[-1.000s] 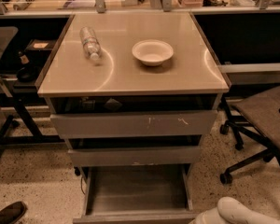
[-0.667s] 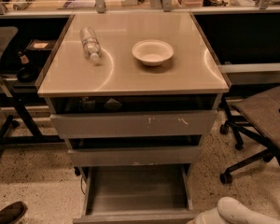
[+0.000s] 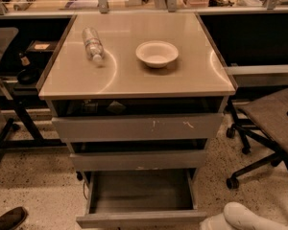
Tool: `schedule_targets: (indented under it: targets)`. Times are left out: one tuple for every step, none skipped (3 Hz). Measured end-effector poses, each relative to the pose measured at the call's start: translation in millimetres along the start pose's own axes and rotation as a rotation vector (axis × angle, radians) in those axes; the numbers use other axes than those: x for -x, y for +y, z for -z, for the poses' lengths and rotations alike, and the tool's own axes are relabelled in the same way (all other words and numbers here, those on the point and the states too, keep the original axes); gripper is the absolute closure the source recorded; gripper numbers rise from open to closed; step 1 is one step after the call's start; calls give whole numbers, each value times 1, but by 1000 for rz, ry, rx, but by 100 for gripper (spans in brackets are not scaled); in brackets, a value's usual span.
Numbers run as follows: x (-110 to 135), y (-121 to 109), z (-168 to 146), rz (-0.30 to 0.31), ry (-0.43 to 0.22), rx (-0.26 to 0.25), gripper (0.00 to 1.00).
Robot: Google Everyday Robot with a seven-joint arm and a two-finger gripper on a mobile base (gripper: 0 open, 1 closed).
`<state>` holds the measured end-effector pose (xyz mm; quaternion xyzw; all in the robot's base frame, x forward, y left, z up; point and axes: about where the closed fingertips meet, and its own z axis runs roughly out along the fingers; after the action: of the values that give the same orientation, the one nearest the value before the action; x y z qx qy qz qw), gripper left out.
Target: Close bottom drawer
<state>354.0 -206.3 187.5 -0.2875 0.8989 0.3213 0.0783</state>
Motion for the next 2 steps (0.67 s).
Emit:
schedule_targets:
  targets:
    - [0, 0, 0, 0, 0, 0, 19]
    - [0, 0, 0, 0, 0, 0, 42]
